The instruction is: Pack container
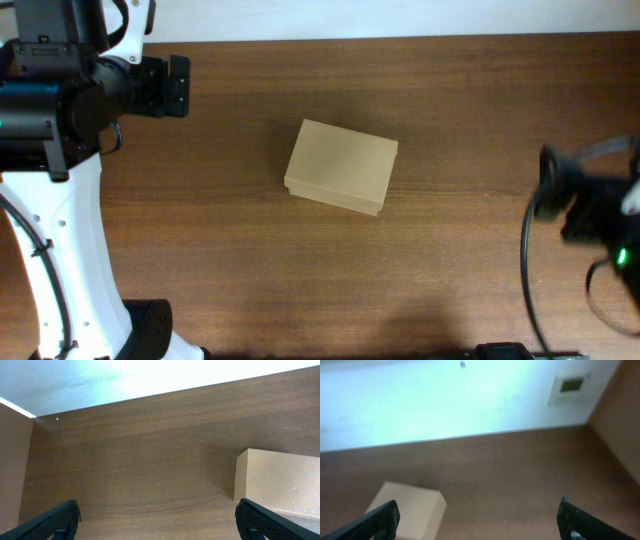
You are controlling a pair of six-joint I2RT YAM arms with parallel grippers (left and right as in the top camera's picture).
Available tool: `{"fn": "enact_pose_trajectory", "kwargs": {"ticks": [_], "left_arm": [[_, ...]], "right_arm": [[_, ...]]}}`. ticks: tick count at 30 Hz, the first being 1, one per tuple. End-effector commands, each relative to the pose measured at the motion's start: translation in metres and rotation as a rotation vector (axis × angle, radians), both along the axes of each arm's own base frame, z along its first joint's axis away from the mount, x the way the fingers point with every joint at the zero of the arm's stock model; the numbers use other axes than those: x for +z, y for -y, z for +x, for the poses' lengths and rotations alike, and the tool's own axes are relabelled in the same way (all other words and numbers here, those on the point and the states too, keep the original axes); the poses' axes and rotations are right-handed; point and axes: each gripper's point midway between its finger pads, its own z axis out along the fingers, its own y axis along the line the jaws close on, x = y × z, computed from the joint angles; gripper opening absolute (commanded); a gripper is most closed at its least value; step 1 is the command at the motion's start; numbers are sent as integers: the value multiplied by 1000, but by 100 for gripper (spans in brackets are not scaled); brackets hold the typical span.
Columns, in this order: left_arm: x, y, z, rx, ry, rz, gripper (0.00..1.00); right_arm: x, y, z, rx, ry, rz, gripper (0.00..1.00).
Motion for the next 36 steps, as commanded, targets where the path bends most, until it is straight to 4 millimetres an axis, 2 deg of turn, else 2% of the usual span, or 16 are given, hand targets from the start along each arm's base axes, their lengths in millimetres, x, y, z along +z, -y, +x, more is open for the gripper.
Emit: {"fn": "enact_pose_trajectory", "kwargs": {"ticks": [1,2,3,5,6,7,9,10,14,17,27,31,36], "left_arm": [[0,-4,0,14,3,7,99],[0,-4,0,14,3,7,99],[0,-4,0,14,3,7,99],[1,-4,0,14,3,7,99],[0,-4,0,14,3,7,99],[0,-4,0,14,3,7,99],[0,-4,0,14,3,7,99],[0,-4,0,14,3,7,99],[0,-4,0,14,3,7,99],[1,-4,0,14,3,7,99],[0,-4,0,14,3,7,99],[1,-4,0,14,3,7,99],[1,-4,0,14,3,7,99]], "right_arm": [[-51,2,-14,-14,3,17,99],[-72,2,-18,-15,1,18,99],[-84,2,-20,-14,-2,17,99],[-129,2,-25,-14,-17,18,99],[-141,2,-26,-14,-15,18,99],[-167,2,-27,-14,-15,19,99],[-188,1,-25,-10,-13,20,99],[-206,1,-23,-11,-5,20,99],[-236,2,-16,-11,32,19,99],[-269,6,-15,-31,-2,10,99],[-318,13,-15,-70,-66,-1,99],[-355,12,-16,-66,-153,1,99],[-353,12,-16,-66,-147,1,99]]}}
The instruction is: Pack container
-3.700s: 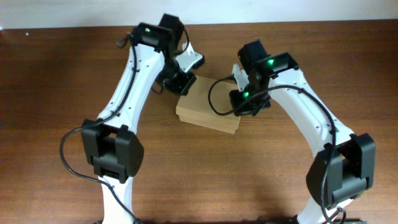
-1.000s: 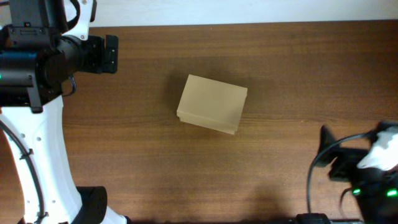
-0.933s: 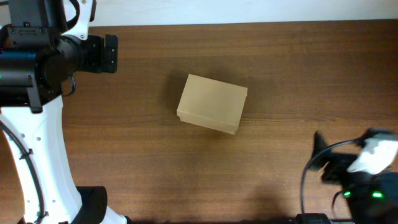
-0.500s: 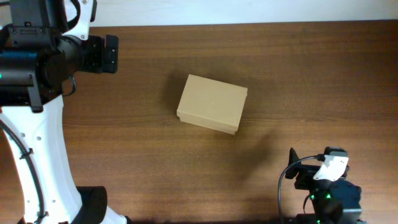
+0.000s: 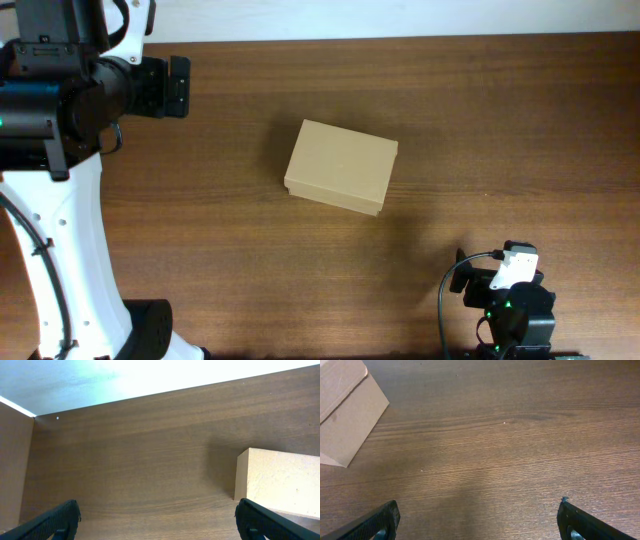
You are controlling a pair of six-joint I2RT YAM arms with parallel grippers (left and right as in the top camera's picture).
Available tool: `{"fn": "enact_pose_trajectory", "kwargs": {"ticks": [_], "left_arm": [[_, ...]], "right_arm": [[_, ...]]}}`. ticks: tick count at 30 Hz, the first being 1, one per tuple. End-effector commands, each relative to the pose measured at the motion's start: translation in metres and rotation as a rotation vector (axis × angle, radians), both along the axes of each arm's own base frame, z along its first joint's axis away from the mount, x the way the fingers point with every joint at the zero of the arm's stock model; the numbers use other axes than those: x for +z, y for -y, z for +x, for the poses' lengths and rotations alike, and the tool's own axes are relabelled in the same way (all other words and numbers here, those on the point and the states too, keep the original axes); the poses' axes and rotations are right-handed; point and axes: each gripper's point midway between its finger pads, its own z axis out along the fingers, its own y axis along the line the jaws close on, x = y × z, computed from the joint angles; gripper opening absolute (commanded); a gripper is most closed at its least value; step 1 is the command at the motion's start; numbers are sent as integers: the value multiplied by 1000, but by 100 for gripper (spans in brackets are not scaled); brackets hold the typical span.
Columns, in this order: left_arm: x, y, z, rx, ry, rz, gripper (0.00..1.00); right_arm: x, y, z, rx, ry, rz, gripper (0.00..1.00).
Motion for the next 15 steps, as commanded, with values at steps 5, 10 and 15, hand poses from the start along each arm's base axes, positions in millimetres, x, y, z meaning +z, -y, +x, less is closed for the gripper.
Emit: {"fn": "enact_pose_trajectory", "kwargs": {"ticks": [5,10,15], "left_arm": [[1,-3,0,11,5,3,99],[1,-3,0,11,5,4,99],[0,-3,1,11,2,4,99]], "right_arm": [[-1,5,0,-29,7,1,99],[-1,5,0,-30,7,1,99],[-1,5,0,-30,7,1,99]]}}
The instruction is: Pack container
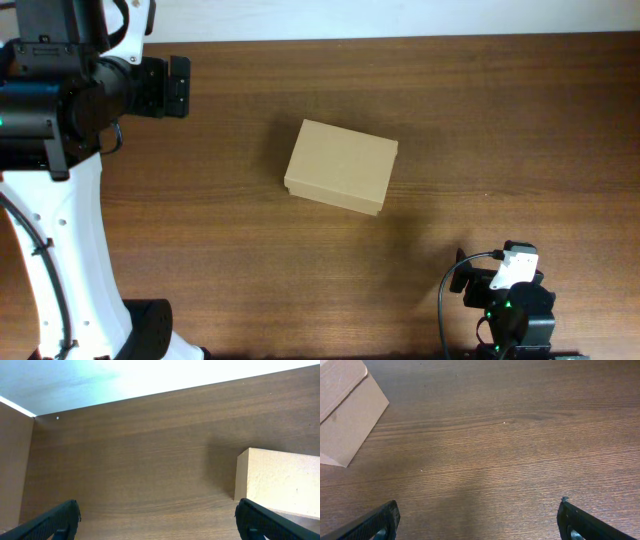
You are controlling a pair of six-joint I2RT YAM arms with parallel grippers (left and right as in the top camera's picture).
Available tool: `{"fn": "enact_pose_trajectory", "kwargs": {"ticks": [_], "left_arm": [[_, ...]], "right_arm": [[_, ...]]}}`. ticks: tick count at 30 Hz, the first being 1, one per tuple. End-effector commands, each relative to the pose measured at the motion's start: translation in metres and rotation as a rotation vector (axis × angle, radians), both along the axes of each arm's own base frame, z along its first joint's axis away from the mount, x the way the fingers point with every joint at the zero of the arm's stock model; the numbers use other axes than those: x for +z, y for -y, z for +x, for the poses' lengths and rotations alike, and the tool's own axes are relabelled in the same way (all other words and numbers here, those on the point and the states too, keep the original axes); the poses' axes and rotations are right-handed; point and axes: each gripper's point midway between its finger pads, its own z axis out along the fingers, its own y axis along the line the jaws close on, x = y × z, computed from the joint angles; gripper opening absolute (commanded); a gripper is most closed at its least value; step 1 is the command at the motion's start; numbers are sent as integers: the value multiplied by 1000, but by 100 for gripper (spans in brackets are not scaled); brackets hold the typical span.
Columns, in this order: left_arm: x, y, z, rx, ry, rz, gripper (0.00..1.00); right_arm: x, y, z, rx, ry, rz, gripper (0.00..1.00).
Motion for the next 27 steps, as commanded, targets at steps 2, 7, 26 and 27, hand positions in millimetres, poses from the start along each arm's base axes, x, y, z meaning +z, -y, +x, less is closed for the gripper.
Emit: {"fn": "enact_pose_trajectory", "kwargs": {"ticks": [2,7,26,27], "left_arm": [[1,-3,0,11,5,4,99],[19,-4,-23,11,53,2,99],[-63,-11,-88,31,738,7,99],[-74,-11,-91,32,755,7,99]], "right_arm": [[-1,5,0,-30,7,1,99],[-1,5,0,-30,7,1,99],[-1,5,0,-30,7,1,99],[-1,5,0,-30,7,1,99]]}}
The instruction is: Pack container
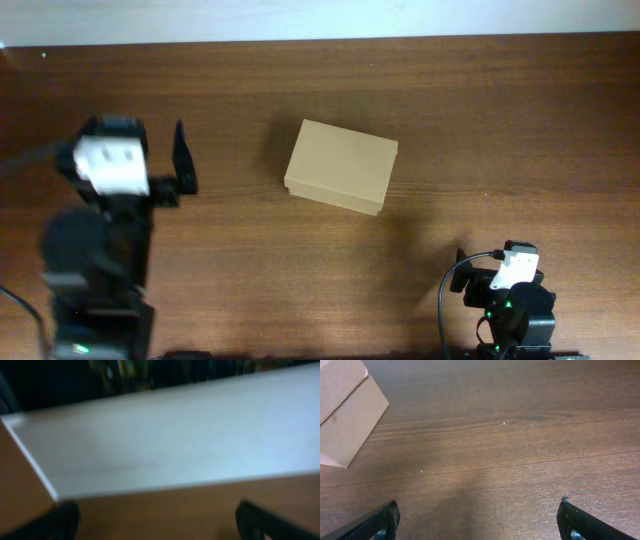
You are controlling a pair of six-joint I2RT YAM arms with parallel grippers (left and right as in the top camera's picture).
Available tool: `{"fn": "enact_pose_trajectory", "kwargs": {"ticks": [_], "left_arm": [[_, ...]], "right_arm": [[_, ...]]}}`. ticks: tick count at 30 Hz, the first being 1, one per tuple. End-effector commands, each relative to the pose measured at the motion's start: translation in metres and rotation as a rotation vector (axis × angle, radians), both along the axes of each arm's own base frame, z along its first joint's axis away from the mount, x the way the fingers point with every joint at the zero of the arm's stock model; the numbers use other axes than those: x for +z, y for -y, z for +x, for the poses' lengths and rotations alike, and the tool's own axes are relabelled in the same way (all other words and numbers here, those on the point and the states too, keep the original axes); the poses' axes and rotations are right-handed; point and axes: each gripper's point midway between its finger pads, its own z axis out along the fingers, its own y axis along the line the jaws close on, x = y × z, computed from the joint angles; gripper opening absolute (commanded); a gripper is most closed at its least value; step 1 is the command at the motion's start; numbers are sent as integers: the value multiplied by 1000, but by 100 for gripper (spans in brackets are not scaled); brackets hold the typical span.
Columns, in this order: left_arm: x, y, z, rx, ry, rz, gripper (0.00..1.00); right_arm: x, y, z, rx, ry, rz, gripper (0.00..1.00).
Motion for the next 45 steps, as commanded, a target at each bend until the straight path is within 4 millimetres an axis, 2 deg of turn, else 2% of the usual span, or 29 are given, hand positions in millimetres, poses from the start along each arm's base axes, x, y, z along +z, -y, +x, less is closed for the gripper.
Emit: {"fn": "enact_pose_trajectory", "kwargs": {"ticks": [1,6,9,18,25,29,34,45], "left_arm": [[-72,-6,-17,29,22,14,99],[-130,-7,-34,29,93,11,99],[-148,-8,-41,33,105,10,99],[-159,-15,-53,62,169,10,99],[-199,-15,-47,63,89,12,99],[-204,-19,-47,79,71,13,99],[-230,-25,-48,100,-38,14,99],[-229,-25,-48,100,-34,14,99]], "right_arm": [[-1,4,0,-27,2,2,99],[-1,4,0,-27,3,1,99],[-1,4,0,-27,3,1,99],[-1,4,0,-27,3,1,99],[-1,4,0,-27,3,1,99],[-1,4,0,-27,3,1,99],[-1,4,0,-27,3,1,99],[-1,4,0,-27,3,1,99]]}}
